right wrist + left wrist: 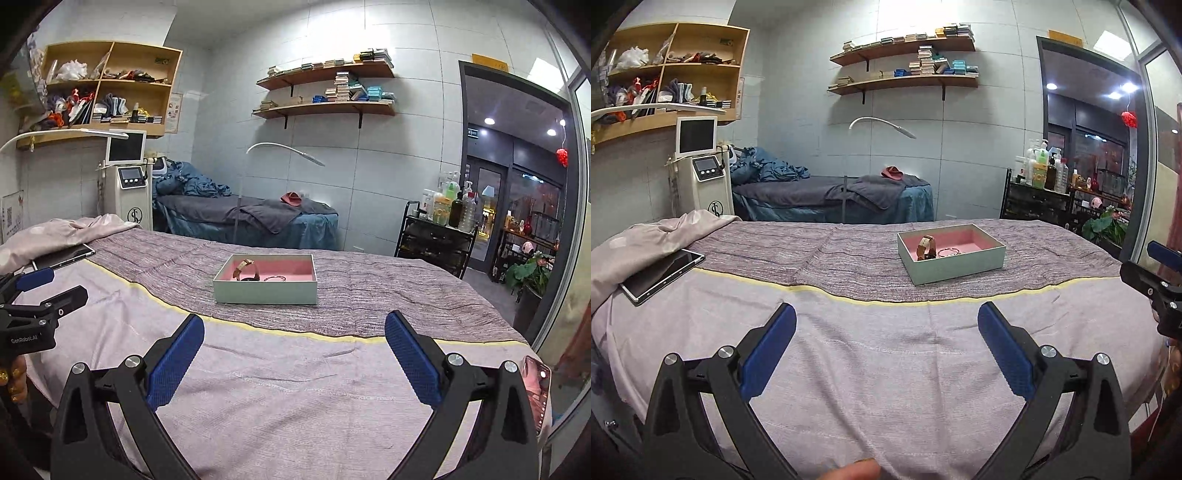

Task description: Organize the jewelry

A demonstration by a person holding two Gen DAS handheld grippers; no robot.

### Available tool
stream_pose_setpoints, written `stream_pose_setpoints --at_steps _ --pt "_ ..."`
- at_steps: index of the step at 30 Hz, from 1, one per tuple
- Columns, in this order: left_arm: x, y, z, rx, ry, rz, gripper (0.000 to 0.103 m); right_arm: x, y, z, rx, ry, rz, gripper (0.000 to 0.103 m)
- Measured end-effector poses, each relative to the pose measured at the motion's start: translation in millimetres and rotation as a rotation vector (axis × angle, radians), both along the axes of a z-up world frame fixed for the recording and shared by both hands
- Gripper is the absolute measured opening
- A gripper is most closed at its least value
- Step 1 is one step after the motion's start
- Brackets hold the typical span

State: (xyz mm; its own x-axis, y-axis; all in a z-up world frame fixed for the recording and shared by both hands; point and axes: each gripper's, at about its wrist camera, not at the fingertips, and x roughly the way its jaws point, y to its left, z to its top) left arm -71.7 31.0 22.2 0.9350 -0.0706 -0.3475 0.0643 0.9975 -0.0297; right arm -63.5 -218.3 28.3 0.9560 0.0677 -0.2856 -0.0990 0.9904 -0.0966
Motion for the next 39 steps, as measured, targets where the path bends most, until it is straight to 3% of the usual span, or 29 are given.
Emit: stream_pose_setpoints --at_steps 5,39 --pt "-11 0 7 -0.005 -0.026 -0.004 0.097 -14 1 8 -0.008 -0.044 -0.004 0.096" --pt "-12 -4 9 -0.008 -0.019 0.001 0.097 -26 5 6 0.000 -0.038 -0.001 0.096"
